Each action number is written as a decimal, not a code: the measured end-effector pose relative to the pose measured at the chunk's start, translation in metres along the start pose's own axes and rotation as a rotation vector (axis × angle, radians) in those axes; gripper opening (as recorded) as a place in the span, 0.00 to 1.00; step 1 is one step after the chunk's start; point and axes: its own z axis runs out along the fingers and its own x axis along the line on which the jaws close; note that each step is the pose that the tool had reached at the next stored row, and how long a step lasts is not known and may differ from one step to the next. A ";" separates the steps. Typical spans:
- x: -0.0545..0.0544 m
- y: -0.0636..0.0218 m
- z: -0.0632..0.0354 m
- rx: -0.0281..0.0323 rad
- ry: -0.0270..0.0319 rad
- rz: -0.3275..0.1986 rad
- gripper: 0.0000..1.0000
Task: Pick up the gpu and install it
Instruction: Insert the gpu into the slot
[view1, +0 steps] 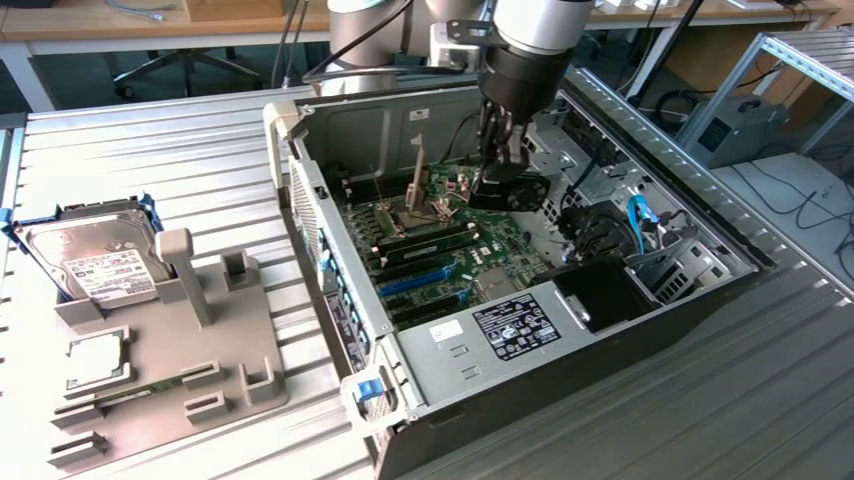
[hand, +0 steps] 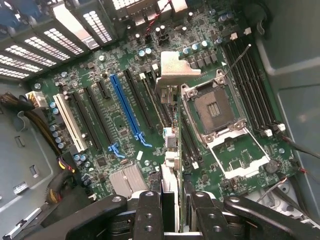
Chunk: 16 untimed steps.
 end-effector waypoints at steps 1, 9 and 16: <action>0.000 0.0000 0.0001 -0.0001 0.0000 -0.006 0.27; 0.000 -0.0002 0.0012 -0.0011 0.0016 -0.114 0.27; 0.000 -0.0003 0.0018 -0.0009 0.0032 -0.138 0.27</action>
